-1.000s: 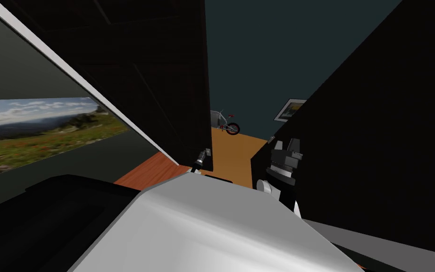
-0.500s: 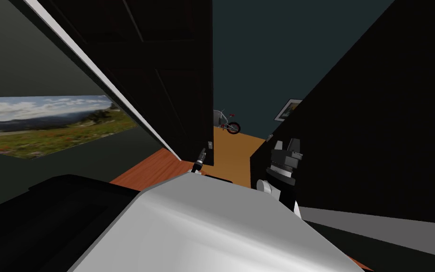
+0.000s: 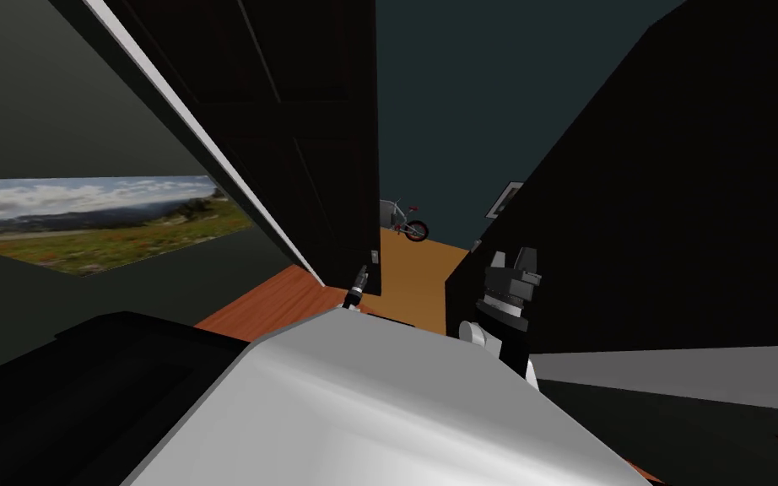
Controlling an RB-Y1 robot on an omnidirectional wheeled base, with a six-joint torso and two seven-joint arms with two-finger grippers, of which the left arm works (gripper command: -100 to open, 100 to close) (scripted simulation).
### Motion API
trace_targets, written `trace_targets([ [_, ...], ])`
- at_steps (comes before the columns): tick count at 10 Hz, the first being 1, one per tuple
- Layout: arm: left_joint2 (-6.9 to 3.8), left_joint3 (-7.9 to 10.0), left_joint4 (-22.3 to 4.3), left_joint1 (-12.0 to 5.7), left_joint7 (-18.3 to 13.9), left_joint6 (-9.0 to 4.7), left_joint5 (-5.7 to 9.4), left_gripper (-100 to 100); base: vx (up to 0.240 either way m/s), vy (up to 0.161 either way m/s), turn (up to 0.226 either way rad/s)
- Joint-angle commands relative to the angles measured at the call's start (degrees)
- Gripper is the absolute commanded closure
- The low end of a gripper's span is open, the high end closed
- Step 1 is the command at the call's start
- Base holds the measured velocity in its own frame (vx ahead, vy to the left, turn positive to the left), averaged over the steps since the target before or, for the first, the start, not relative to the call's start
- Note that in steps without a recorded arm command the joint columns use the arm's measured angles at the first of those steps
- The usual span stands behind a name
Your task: Push the door open
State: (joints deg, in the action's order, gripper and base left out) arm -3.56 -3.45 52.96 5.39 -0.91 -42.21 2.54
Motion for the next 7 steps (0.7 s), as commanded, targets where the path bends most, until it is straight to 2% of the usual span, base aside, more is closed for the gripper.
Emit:
trace_targets([
  [1, -0.12, 0.18, -0.24, -0.13, 0.11, -0.31, 0.05, -100, 0.225, 0.024, -0.014],
  [7, 0.31, 1.01, -1.61, -0.68, 0.53, -1.68, 0.32, -100, 0.195, 0.002, -0.027],
])
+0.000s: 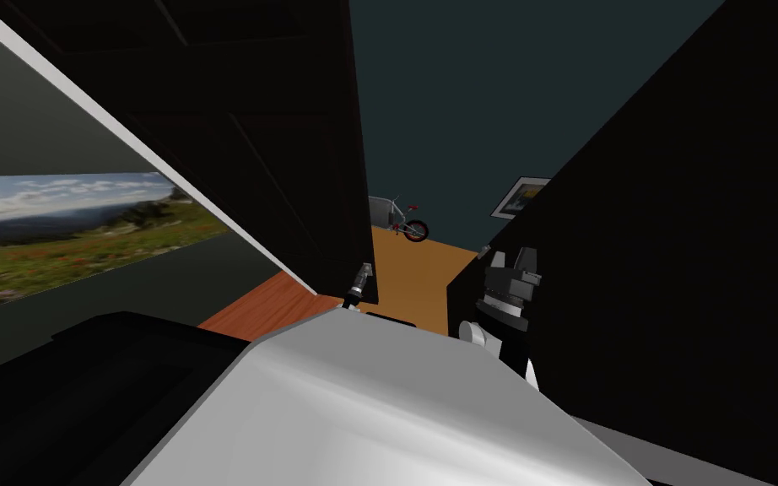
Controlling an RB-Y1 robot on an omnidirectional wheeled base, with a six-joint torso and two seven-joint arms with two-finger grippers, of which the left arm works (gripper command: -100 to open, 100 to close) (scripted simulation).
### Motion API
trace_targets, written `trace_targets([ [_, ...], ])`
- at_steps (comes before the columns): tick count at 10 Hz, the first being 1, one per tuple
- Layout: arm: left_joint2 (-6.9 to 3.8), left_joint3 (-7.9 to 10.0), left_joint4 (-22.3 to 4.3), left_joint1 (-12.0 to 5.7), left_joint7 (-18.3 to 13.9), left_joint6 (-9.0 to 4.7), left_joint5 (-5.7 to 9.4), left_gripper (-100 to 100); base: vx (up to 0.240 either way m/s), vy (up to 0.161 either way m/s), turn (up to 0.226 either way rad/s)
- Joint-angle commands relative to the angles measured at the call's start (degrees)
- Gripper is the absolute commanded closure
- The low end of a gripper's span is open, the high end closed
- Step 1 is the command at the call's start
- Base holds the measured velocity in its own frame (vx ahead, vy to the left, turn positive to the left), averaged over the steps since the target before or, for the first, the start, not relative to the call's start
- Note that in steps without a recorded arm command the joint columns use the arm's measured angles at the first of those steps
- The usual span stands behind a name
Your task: Push the door open
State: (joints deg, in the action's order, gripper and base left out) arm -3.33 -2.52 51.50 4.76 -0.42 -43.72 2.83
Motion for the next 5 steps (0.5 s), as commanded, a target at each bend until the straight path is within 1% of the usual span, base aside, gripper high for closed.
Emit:
trace_targets([
  [1, 0.23, 0.16, -0.29, -0.11, 0.08, -0.30, 0.05, -100, 0.172, 0.014, -0.017],
  [2, 0.14, 0.10, -0.18, -0.06, 0.05, -0.18, 0.03, -100, 0.074, 0.006, 0.002],
  [3, 0.14, 0.10, -0.18, -0.06, 0.05, -0.18, 0.03, 100, -0.017, -0.002, 0.003],
  [5, 0.14, 0.10, -0.18, -0.06, 0.05, -0.18, 0.03, 100, -0.023, -0.001, -0.006],
])
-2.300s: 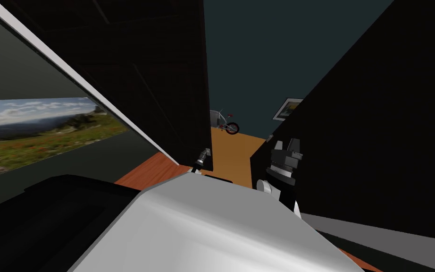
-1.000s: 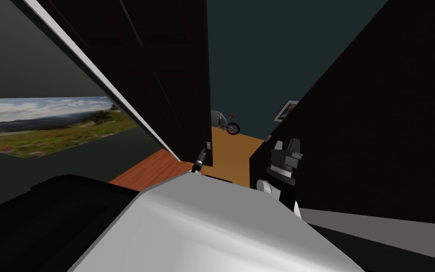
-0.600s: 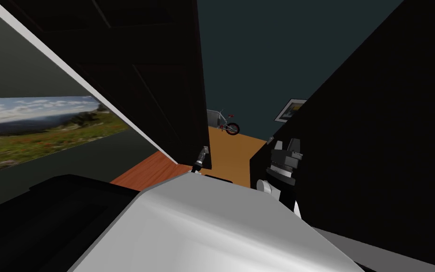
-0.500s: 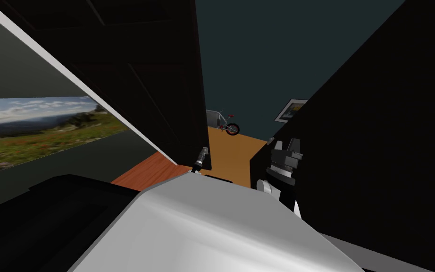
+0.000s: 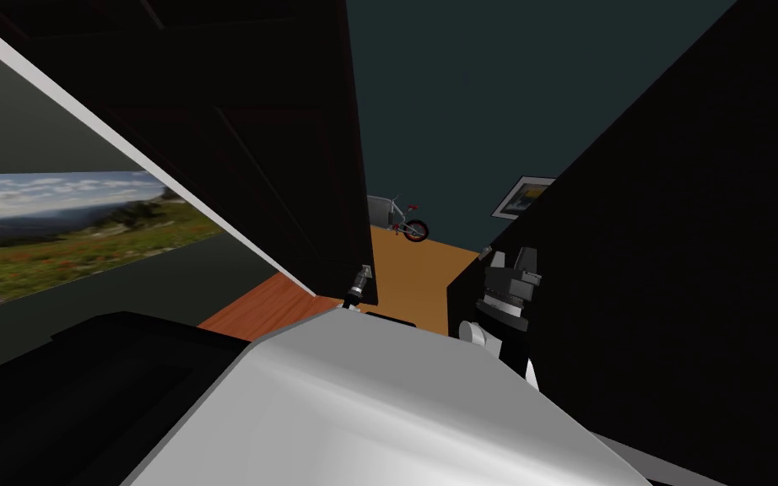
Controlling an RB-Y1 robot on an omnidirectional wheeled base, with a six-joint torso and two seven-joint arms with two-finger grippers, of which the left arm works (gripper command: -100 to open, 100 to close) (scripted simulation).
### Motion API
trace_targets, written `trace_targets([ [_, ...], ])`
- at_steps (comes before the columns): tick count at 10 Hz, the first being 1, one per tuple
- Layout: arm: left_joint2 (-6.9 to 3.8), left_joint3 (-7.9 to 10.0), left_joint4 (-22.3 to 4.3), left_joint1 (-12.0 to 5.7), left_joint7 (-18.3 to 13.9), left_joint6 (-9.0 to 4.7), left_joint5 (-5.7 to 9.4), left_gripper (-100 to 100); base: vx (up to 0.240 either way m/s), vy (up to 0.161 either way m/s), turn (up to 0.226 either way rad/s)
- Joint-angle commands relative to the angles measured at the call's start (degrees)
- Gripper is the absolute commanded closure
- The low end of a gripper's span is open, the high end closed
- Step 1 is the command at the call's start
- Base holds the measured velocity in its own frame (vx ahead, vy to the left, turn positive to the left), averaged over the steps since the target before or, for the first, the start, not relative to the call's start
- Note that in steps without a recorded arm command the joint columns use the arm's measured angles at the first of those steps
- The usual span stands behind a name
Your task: Push the door open
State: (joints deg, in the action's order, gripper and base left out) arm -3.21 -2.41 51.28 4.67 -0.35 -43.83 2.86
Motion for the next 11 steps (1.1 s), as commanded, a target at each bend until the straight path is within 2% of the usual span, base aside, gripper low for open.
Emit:
trace_targets([
  [1, 0.02, -0.02, 0.03, 0.02, -0.02, -0.08, 0.00, 100, -0.009, 0.000, 0.001],
  [3, 0.02, -0.02, 0.03, 0.02, -0.02, -0.08, 0.00, 100, 0.000, 0.000, 0.000],
  [4, -0.45, 0.76, -0.25, -0.08, 0.22, 0.11, 0.35, 100, 0.097, -0.034, 0.028],
  [11, -1.72, 4.23, -1.01, -0.81, 1.17, 0.30, 1.92, 100, 0.175, -0.040, 0.042],
])
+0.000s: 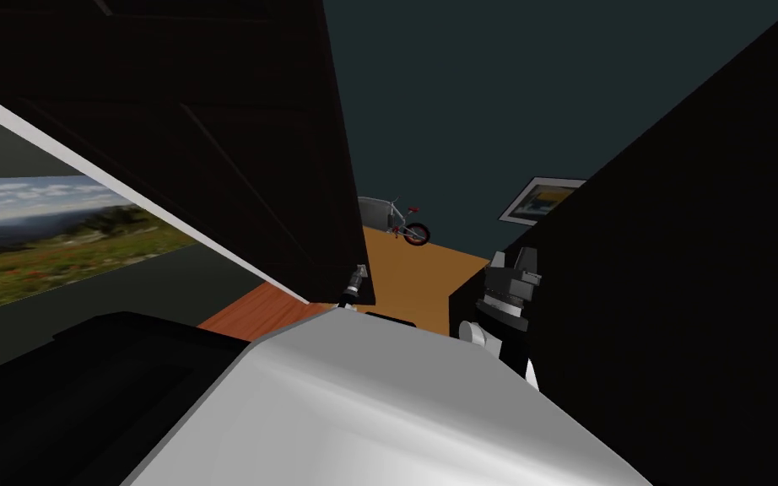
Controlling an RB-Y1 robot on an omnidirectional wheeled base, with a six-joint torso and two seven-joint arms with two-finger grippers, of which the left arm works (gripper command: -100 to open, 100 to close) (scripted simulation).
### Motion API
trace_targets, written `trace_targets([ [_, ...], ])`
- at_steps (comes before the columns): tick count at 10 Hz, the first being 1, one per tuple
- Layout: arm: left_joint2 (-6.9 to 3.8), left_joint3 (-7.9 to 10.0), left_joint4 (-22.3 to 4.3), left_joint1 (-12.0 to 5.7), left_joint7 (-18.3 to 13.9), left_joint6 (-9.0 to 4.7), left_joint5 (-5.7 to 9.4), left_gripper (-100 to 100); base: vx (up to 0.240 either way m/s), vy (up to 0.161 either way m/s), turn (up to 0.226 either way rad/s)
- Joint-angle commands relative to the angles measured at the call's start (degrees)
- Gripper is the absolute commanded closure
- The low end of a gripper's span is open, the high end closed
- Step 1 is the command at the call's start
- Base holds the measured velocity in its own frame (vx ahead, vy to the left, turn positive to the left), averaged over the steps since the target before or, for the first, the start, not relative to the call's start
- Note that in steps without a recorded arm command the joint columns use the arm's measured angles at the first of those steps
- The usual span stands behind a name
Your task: Push the door open
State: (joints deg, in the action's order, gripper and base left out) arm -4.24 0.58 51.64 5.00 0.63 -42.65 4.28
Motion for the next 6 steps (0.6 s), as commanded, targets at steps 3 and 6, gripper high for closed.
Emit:
trace_targets([
  [3, -1.00, 2.93, -1.74, -1.49, 0.64, -0.78, 1.27, 100, 0.162, -0.029, 0.062],
  [6, -1.20, 5.10, -2.21, -1.94, 1.23, -0.66, 2.25, 100, 0.190, -0.043, 0.090],
])
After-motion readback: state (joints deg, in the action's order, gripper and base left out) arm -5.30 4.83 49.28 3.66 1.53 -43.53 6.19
